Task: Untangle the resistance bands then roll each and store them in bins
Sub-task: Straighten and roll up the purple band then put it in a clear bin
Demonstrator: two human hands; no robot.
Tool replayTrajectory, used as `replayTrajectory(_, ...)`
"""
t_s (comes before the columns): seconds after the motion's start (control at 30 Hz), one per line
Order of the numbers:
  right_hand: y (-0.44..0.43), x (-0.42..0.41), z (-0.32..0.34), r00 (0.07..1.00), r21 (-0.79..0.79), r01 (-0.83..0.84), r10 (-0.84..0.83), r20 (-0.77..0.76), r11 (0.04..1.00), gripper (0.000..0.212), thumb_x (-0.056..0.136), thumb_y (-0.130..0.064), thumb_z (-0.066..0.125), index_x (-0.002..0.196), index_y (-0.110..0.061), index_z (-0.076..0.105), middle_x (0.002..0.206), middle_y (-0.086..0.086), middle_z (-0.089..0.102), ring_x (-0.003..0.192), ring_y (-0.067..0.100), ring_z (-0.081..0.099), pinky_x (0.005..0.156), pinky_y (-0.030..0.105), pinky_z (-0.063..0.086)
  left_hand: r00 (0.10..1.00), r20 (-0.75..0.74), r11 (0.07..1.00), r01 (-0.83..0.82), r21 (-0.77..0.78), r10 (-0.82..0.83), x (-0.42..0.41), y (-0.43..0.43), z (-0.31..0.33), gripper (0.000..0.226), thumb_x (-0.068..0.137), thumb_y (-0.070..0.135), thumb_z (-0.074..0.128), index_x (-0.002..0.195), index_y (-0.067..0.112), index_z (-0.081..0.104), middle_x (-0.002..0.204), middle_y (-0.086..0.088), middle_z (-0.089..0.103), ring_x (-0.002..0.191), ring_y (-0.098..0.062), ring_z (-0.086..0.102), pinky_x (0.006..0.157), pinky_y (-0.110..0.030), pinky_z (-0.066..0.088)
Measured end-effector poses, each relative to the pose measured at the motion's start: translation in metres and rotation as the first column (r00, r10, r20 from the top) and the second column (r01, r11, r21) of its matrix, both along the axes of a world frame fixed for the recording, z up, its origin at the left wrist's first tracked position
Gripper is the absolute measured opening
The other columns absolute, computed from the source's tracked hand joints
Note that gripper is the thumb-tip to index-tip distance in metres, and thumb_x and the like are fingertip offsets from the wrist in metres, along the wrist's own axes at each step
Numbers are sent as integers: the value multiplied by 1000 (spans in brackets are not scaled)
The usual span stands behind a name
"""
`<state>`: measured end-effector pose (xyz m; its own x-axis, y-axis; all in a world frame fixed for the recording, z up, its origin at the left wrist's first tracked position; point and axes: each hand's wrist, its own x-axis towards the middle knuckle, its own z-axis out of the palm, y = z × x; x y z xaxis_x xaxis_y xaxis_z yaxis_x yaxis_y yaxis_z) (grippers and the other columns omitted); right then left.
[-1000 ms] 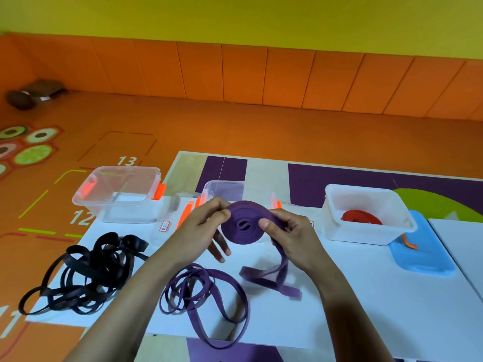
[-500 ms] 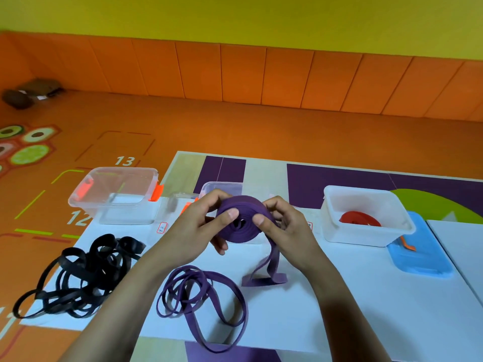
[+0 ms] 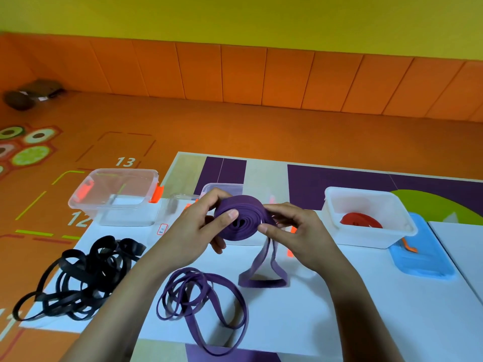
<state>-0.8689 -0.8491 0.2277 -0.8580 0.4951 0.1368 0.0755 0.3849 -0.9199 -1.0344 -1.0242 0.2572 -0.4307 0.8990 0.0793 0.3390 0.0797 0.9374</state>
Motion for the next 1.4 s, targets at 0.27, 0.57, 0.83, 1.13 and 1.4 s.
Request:
replayTrajectory(0.27,-10,-10,-7,986,-209,72,-102,-133,975,29,86,-29,76,113,-19,76,104,-4,78,96,15,71,90,25,53,985,160,993,-74,87,59,8,5,-3,20,100,31,54,114,16,55,103,-3,68,59,-35,67,60,-41,60)
replayTrajectory(0.57,-22,-16,-5,965,-400,162,-230,-127,902,18,91,-13,71,105,-24,75,92,-8,80,69,9,69,65,22,55,913,391,993,-111,-27,113,20,10,-20,10,108,26,45,113,20,51,100,-7,72,64,-39,68,53,-42,57)
replayTrajectory(0.83,-21,-5,11,999,-148,-37,37,-7,988,20,91,-14,76,106,-26,77,92,-14,77,86,4,70,77,15,52,986,-165,989,9,-148,-34,2,-5,-4,18,97,42,64,114,37,60,97,10,67,61,-25,60,60,-40,54)
replayTrajectory(1.13,-18,-2,1,989,-306,38,-79,-125,951,21,93,-21,68,113,-23,73,93,-7,77,62,6,59,59,23,51,976,218,996,-35,80,16,17,4,-4,26,98,28,56,116,10,51,101,-4,69,60,-38,66,58,-42,59)
replayTrajectory(1.4,-26,-8,-13,974,-356,180,-216,-66,917,21,96,-32,63,114,-26,74,76,-12,72,52,19,49,54,20,48,874,472,993,-119,-21,115,34,15,-23,10,109,15,39,118,12,44,109,-19,69,71,-42,72,61,-44,60)
